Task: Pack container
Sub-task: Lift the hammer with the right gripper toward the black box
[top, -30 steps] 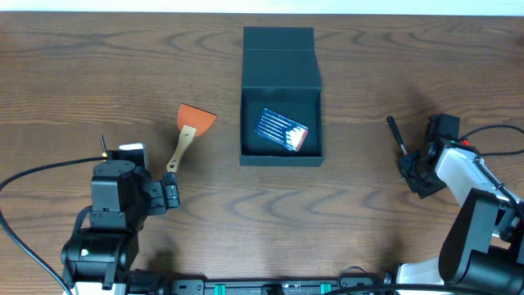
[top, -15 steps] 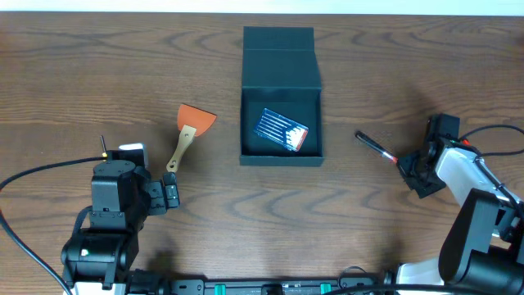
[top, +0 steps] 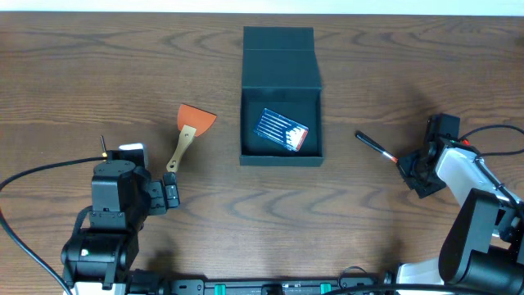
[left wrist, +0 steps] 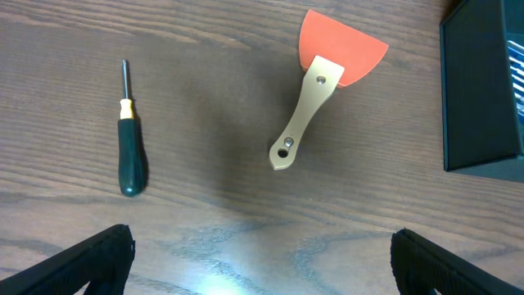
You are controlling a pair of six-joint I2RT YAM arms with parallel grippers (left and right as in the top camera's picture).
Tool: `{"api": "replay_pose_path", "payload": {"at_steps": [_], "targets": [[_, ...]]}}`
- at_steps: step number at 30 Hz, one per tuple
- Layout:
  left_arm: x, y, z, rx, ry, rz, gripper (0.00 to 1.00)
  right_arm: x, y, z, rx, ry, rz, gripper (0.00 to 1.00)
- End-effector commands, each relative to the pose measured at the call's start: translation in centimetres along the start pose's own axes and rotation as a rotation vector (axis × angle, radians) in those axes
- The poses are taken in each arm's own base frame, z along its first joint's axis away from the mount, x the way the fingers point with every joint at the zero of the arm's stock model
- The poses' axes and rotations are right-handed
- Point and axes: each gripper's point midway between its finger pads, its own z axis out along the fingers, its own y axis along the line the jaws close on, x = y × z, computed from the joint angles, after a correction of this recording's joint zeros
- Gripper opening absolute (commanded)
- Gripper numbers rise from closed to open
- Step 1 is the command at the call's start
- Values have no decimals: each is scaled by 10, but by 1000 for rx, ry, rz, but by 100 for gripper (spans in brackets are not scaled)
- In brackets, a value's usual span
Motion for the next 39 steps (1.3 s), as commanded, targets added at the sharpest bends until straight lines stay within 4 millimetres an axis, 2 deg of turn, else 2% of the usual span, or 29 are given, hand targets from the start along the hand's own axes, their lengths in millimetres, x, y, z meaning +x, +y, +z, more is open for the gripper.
{"api": "replay_pose_path", "payload": {"at_steps": [1, 17, 29, 39], "targets": [[-7, -1, -5, 1, -18, -5, 98, 16, -19, 17, 68, 60, 1, 1], [-7, -1, -5, 1, -19, -5, 99, 13, -17, 9, 72, 67, -46, 1], [-7, -1, -5, 1, -19, -5, 98, 1, -6, -6, 42, 32, -96, 1], [-7, -1, -5, 1, -19, -5, 99, -8, 14, -27, -11, -40, -168, 1]]}}
